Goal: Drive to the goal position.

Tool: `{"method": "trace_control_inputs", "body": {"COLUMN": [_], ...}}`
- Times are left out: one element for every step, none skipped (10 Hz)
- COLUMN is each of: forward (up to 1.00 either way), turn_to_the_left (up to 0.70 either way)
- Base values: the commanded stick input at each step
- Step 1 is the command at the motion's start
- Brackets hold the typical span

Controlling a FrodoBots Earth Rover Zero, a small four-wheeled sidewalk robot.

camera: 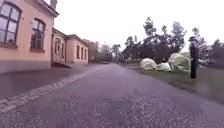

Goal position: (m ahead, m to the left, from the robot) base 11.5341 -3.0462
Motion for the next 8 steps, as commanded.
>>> {"method": "trace_control_inputs", "body": {"forward": [1.0,1.0,1.0,1.0,1.0,1.0,1.0,1.0], "turn_to_the_left": [0.0,0.0,0.0,0.0,0.0,0.0,0.0,0.0]}}
